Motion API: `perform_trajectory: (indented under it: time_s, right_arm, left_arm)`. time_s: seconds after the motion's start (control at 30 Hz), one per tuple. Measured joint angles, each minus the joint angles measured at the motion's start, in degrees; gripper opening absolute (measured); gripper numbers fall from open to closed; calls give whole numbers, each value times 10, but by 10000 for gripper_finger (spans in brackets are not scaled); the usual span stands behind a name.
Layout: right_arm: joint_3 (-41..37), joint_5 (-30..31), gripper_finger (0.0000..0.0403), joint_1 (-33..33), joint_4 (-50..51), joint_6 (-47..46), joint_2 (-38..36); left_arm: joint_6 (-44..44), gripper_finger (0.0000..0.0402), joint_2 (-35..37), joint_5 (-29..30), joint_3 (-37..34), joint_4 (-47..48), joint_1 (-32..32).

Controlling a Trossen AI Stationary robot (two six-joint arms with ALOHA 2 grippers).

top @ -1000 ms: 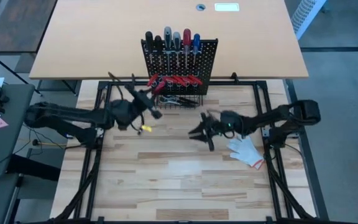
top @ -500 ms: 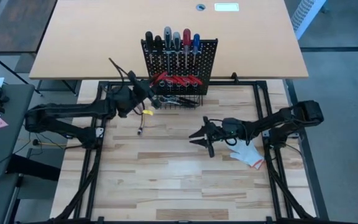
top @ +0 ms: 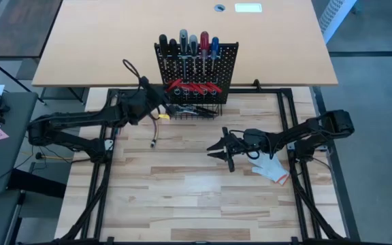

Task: Hang tools onto peg board
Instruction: Hang the red allen wrench on the pegboard, then return to Home Position

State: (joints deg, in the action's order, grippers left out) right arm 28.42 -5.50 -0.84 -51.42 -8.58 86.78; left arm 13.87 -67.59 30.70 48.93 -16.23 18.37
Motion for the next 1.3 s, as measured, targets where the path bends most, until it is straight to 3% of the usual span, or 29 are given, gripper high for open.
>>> perform_trajectory:
  time_s: [0.47, 0.77, 0.93, 1.0, 1.13, 1.3]
  right_arm:
    - [0, 0, 112, 0, 1, -1, 0]
    - [0, 0, 112, 0, 4, 0, 0]
    - [-1, -1, 112, 4, 14, 0, -9]
    - [-2, -1, 112, 12, 46, -1, -37]
    - [-2, -1, 112, 34, 202, -10, -149]
    - [-7, -4, 108, 50, 356, 24, -327]
  left_arm:
    - [-92, 45, 0, -63, 0, 40, 53]
    - [-96, 169, 0, -68, -2, 38, 56]
    - [-80, 191, 19, -68, 16, 114, 51]
    - [-80, 190, 38, -67, 33, 178, 44]
    - [-95, 176, 98, -66, 43, 298, 15]
    - [-113, 138, 242, -97, -10, 361, -42]
